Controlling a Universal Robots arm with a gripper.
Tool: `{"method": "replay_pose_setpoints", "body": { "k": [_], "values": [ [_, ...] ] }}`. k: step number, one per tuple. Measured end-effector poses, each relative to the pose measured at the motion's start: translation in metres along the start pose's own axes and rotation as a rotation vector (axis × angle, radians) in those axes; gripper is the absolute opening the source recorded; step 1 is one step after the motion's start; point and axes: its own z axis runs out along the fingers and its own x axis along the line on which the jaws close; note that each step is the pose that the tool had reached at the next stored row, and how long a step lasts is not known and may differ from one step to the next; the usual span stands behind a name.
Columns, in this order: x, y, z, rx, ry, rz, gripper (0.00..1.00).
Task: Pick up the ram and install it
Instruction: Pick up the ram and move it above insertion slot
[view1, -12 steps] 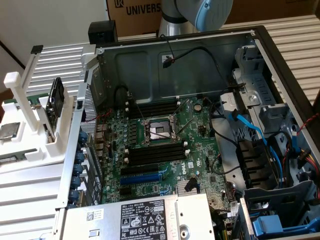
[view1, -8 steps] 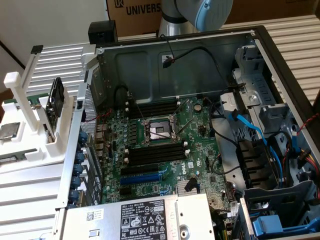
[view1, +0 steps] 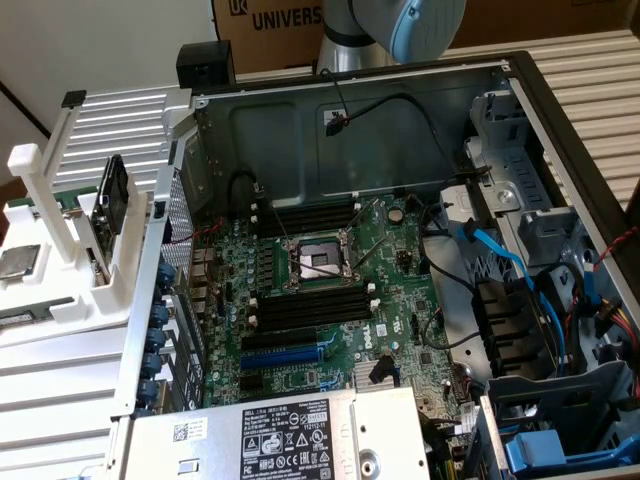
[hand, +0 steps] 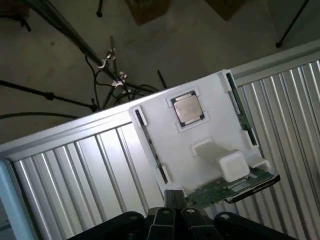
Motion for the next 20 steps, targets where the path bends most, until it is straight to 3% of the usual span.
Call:
{"method": "replay_pose_setpoints", "body": {
  "k": [8, 9, 13, 20],
  "values": [
    [0.001, 0.0015, 0.0016, -0.0080, -0.0062, -0.118, 0.10],
    [0.001, 0.0040, 0.0039, -0.0104, -0.0098, -0.145, 0.10],
    [0.004, 0.0099, 0.0107, -0.0122, -0.0156, -0.169, 0.10],
    [0.006, 0.0136, 0.0232, -0.0159, -0.0174, -0.221, 0.10]
  ]
}}
